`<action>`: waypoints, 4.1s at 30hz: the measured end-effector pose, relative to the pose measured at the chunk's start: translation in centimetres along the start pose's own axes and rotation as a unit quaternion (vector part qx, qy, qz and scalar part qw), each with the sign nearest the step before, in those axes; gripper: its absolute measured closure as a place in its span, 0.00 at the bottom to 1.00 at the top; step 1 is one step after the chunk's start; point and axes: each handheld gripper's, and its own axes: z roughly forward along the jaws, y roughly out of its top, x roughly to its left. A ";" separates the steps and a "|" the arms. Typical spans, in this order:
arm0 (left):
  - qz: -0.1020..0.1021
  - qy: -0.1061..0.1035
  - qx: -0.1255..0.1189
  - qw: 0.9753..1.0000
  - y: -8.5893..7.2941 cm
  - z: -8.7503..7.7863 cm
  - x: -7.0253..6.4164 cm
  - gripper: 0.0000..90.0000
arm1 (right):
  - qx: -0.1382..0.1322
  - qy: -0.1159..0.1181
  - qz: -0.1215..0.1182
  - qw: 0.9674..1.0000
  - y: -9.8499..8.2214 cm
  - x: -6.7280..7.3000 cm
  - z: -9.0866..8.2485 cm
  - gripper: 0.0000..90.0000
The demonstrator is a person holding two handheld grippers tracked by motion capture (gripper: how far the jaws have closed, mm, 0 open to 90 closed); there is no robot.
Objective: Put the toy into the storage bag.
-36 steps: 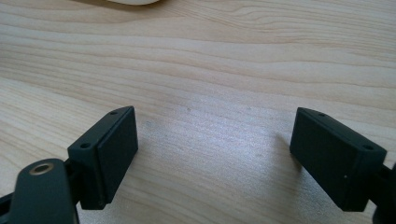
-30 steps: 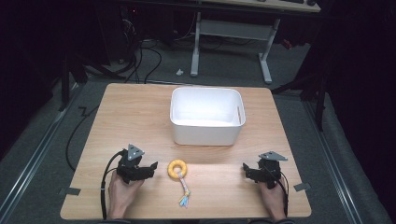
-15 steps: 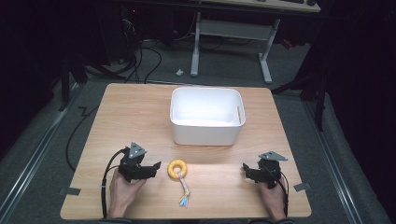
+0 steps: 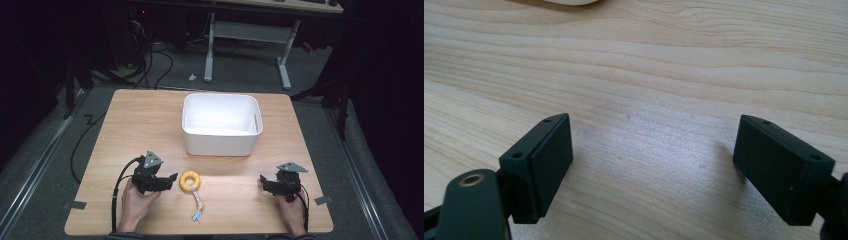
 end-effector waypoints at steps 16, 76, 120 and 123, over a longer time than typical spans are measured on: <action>0.028 -0.036 0.024 0.999 1.6 1.8 -1.9 0.40 | 0.000 0.000 -0.001 1.000 0.0 0.0 0.0 0.18; 0.058 -0.031 0.149 0.987 2.1 6.7 -2.8 0.74 | -0.001 0.003 -0.005 1.000 0.0 0.0 0.0 0.18; 0.024 -0.041 0.097 0.994 2.5 0.7 -0.5 0.75 | 0.000 0.006 -0.007 1.000 0.1 0.1 0.1 0.18; 0.018 -0.046 0.093 0.994 2.7 0.1 -0.3 0.75 | 0.000 0.006 -0.005 1.000 0.1 0.1 0.1 0.18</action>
